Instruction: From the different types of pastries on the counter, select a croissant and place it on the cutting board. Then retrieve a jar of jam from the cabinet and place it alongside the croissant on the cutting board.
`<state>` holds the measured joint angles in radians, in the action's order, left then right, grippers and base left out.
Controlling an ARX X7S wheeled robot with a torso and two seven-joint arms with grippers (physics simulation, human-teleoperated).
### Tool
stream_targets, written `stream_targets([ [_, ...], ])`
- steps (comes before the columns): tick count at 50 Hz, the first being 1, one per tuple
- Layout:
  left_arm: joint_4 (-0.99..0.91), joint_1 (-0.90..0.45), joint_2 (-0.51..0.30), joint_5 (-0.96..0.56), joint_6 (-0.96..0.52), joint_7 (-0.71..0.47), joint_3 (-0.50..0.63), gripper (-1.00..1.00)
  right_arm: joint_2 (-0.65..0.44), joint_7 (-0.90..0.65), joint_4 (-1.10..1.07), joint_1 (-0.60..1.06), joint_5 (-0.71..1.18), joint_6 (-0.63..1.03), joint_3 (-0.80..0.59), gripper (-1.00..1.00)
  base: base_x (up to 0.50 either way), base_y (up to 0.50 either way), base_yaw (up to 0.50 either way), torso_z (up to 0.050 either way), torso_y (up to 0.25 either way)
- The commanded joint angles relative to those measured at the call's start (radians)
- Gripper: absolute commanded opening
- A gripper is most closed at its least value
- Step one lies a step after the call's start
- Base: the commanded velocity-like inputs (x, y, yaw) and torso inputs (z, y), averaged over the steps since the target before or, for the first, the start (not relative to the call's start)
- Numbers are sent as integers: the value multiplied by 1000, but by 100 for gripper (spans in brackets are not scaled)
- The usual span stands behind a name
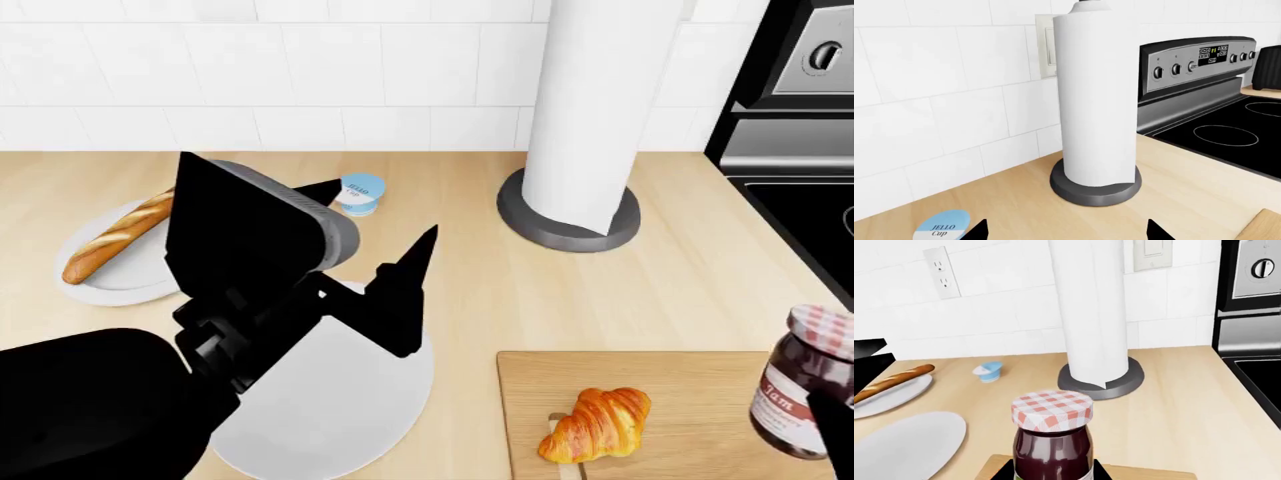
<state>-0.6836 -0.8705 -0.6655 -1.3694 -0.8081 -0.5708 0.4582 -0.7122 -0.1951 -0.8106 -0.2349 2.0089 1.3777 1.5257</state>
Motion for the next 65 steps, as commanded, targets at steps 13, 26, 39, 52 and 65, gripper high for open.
stream_targets([
  [13, 5, 11, 1, 16, 10, 10, 8, 100, 45, -2, -78, 189, -112, -101, -187, -100, 0, 0, 0, 0, 1],
  [26, 2, 12, -2, 10, 11, 5, 9, 100, 171, 161, -128, 222, -271, -14, -161, -100, 0, 0, 0, 0, 0],
  [39, -1, 8, -9, 2, 13, 0, 6, 100, 315, 575, -211, 127, -652, 10, -50, -100, 0, 0, 0, 0, 0],
  [52, 0, -6, -7, -8, 8, -9, 10, 100, 393, 775, -223, 0, -927, -152, -130, -100, 0, 0, 0, 1, 1],
  [65, 3, 6, -8, 5, 18, 1, 14, 100, 460, 829, -206, -64, -1147, -327, -318, -100, 0, 0, 0, 0, 0],
])
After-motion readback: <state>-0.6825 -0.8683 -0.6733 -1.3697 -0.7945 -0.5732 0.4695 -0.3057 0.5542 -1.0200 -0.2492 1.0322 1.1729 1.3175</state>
